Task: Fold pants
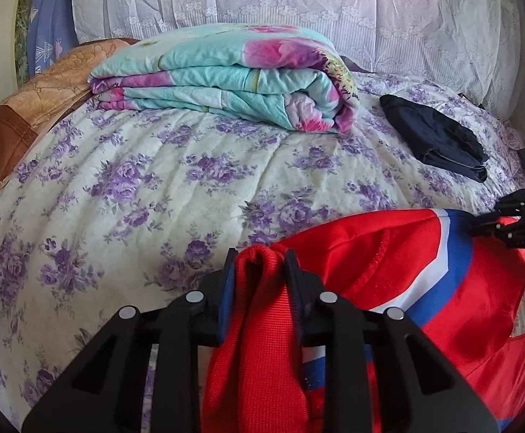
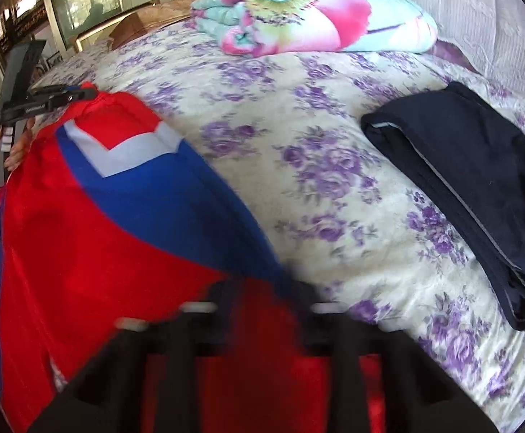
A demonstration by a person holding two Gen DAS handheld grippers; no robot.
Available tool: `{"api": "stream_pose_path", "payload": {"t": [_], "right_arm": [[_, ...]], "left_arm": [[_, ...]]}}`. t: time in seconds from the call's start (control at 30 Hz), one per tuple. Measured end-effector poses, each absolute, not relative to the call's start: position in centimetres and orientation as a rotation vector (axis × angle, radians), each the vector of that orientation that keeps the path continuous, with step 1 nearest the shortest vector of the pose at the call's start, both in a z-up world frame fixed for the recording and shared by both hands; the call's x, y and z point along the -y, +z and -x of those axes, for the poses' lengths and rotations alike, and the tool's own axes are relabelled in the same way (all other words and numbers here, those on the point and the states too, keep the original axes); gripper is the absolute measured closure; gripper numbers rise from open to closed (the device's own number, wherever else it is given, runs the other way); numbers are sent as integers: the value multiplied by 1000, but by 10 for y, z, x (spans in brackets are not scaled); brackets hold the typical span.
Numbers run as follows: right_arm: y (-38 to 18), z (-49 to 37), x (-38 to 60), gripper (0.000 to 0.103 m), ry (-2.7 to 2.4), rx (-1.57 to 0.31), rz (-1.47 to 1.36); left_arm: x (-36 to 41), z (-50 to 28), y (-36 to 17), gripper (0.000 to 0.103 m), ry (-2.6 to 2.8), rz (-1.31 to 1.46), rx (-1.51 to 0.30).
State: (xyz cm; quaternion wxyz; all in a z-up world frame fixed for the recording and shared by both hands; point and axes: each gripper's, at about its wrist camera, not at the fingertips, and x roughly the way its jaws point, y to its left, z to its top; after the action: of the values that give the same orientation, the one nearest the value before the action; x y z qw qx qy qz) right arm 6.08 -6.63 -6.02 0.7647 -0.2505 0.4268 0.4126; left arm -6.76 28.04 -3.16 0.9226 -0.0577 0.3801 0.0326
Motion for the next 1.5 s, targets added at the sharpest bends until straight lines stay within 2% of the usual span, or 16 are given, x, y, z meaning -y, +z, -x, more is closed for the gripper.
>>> {"api": "stream_pose_path", "payload": {"t": [0.23, 0.4, 0.57, 1.17, 1.5], "right_arm": [[-21, -27, 71, 98, 858, -850, 528], [18, 33, 80, 98, 848, -758, 548], [35, 97, 90, 98, 840, -692, 543], [19, 193, 104, 98, 867, -650, 497], [-21, 248, 110, 98, 922, -741, 480]], "left_arm": [[-279, 79, -22, 79, 78, 110, -721], [-286, 89, -9, 79, 53, 147, -685], [-290, 106, 4, 79, -1, 200, -673], [-308, 178, 13, 79, -101, 379, -669], [-318, 244, -6, 79, -16, 356, -710]]}}
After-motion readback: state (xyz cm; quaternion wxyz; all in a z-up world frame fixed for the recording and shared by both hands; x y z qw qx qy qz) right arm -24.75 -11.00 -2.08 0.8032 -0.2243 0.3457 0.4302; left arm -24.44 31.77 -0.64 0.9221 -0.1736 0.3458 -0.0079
